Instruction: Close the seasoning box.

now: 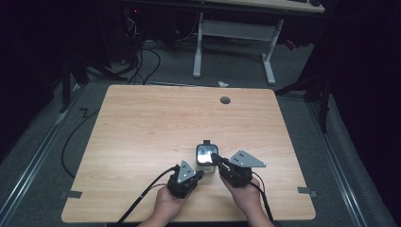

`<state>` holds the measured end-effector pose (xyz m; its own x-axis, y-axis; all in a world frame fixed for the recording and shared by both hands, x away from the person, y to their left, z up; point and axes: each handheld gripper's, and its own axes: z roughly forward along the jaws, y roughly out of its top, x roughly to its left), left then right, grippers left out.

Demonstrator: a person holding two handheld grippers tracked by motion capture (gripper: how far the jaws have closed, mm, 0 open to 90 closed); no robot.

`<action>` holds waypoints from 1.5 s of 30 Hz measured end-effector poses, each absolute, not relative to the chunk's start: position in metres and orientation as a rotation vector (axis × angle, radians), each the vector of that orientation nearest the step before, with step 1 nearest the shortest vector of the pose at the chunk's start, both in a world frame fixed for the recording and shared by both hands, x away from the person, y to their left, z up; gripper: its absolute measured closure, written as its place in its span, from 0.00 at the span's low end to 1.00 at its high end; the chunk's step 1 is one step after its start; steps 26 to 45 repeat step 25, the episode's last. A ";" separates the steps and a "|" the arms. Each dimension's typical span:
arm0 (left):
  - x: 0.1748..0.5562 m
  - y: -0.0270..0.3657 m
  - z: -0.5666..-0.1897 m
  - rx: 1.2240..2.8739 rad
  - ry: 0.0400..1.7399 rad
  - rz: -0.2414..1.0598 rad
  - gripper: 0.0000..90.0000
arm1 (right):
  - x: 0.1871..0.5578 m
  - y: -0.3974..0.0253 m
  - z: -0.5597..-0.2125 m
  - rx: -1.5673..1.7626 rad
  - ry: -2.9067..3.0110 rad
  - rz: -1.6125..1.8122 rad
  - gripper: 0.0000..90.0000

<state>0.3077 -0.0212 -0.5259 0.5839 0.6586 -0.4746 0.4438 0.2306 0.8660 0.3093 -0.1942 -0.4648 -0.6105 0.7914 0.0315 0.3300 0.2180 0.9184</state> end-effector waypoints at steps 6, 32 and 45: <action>0.315 0.017 -0.523 1.399 1.052 0.274 0.98 | 0.300 -0.226 -0.483 1.133 2.024 1.333 0.94; 0.351 0.144 -0.532 1.268 1.305 0.496 0.74 | 0.296 -0.320 -0.518 1.428 1.841 1.103 0.71; 0.351 0.144 -0.532 1.268 1.305 0.496 0.74 | 0.296 -0.320 -0.518 1.428 1.841 1.103 0.71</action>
